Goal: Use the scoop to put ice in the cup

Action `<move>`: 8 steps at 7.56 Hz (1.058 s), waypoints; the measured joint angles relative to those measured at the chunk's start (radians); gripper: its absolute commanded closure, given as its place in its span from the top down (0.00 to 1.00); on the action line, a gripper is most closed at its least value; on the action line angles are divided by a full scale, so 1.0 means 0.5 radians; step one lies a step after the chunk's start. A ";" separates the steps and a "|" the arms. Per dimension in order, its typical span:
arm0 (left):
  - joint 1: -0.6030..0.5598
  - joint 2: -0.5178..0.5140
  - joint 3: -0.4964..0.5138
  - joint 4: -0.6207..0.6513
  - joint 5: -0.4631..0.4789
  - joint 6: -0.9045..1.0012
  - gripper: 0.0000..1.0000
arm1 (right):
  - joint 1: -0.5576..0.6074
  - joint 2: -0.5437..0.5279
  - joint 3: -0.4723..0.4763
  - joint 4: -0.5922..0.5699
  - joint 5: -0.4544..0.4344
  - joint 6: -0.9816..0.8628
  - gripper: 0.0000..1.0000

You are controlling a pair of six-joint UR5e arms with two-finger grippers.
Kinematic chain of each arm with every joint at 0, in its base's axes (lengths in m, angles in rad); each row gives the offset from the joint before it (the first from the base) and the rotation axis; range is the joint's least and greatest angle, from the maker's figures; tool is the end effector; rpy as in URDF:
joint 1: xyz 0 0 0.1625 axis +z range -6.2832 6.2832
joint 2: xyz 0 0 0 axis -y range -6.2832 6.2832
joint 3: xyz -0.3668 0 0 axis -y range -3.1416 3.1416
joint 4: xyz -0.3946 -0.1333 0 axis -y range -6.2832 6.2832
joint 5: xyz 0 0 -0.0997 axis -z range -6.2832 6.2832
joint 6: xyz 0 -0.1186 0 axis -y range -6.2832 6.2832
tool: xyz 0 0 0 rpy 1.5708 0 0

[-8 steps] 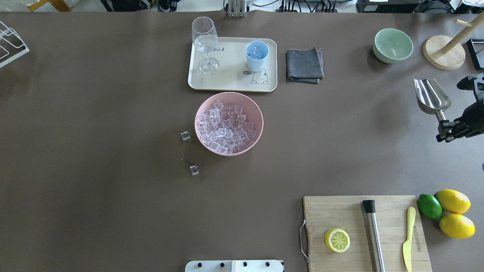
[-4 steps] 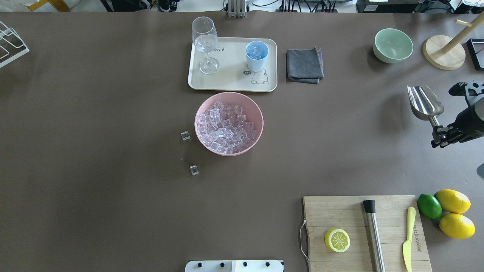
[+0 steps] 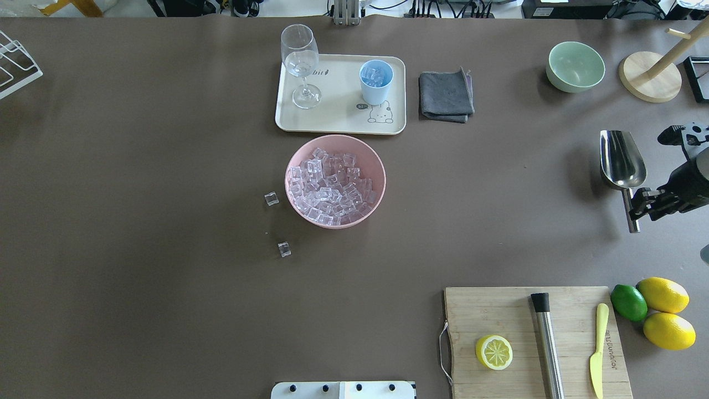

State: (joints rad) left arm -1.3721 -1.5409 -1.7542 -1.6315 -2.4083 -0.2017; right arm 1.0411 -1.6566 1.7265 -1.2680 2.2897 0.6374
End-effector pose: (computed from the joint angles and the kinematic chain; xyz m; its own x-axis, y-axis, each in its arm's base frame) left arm 0.0531 -0.4925 0.5252 0.6509 0.0892 -0.7539 -0.0638 0.9960 0.0628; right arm -0.1987 -0.4486 0.5472 0.7046 0.0064 0.7096 0.0638 0.9953 -0.0724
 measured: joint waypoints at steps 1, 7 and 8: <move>0.047 -0.012 -0.004 0.001 0.000 0.000 0.99 | 0.004 -0.009 0.006 0.000 0.038 -0.011 1.00; 0.103 -0.052 0.089 0.031 0.021 0.020 0.99 | 0.568 -0.021 -0.037 -0.537 0.134 -1.014 1.00; 0.092 -0.042 0.084 0.046 0.030 0.027 0.99 | 0.695 -0.045 -0.037 -0.627 0.135 -1.192 1.00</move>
State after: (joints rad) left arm -1.3259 -1.5617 -1.7124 -1.6083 -2.3931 -0.1883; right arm 1.3885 -1.6793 1.7078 -1.5816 2.3572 0.0413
